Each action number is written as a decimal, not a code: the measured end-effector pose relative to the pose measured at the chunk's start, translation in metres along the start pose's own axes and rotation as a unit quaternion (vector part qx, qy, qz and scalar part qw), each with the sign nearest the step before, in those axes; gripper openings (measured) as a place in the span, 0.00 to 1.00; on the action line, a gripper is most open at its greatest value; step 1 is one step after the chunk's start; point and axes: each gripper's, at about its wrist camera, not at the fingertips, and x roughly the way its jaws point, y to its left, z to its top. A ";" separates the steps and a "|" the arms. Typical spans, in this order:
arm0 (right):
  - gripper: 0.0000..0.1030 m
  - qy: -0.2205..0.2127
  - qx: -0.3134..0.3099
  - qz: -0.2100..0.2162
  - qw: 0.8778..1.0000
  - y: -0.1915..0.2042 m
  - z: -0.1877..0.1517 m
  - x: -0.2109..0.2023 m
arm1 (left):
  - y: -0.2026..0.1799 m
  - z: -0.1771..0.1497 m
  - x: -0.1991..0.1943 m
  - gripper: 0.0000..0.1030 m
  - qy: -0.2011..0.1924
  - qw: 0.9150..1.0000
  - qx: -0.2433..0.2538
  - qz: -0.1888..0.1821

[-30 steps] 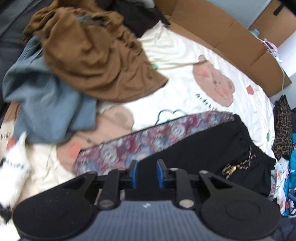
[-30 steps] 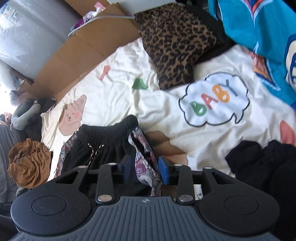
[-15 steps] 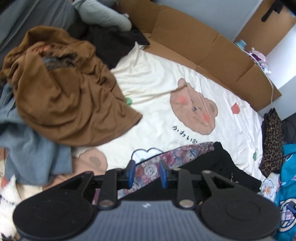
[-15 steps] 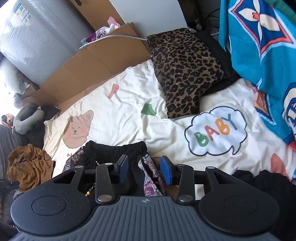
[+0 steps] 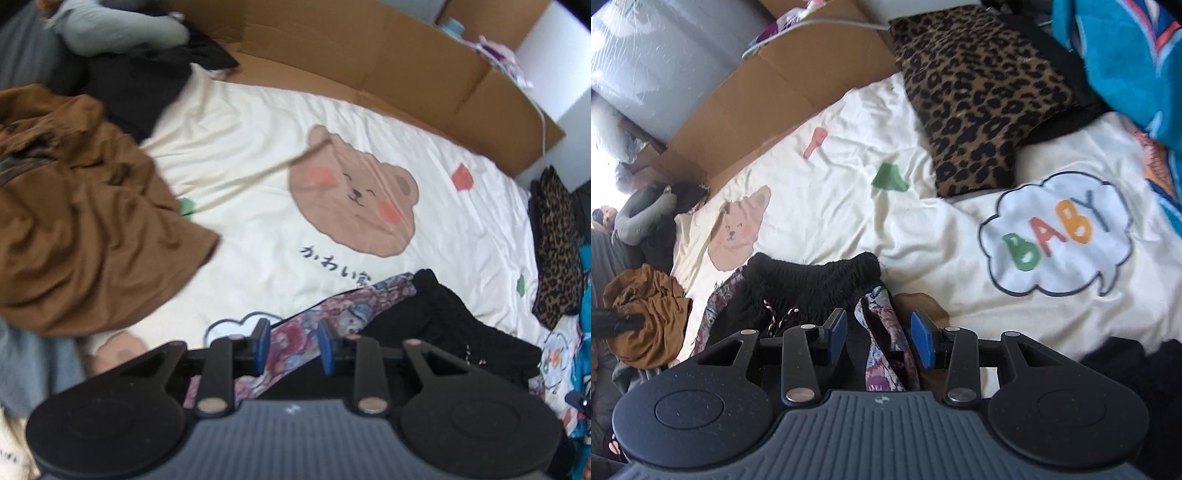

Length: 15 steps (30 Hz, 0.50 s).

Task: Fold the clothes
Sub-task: 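Lift the black pants by the waistband with both grippers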

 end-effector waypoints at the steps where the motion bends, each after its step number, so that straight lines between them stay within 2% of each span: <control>1: 0.44 0.004 0.000 0.003 1.000 0.001 0.001 0.007 | -0.006 0.003 0.007 0.29 0.002 1.000 0.009 -0.003; 5: 0.44 0.018 -0.011 0.010 1.000 0.005 0.006 0.033 | -0.030 0.012 0.038 0.31 0.011 0.999 0.042 -0.011; 9: 0.44 0.031 -0.050 -0.002 0.998 0.013 0.011 0.056 | -0.056 0.017 0.065 0.31 0.018 0.997 0.077 -0.020; 13: 0.44 0.052 -0.088 -0.005 0.995 0.016 0.016 0.071 | -0.079 0.023 0.084 0.31 0.021 0.992 0.118 -0.032; 15: 0.44 0.060 -0.089 -0.007 0.994 0.013 0.017 0.079 | -0.090 0.026 0.093 0.32 0.022 0.990 0.137 -0.035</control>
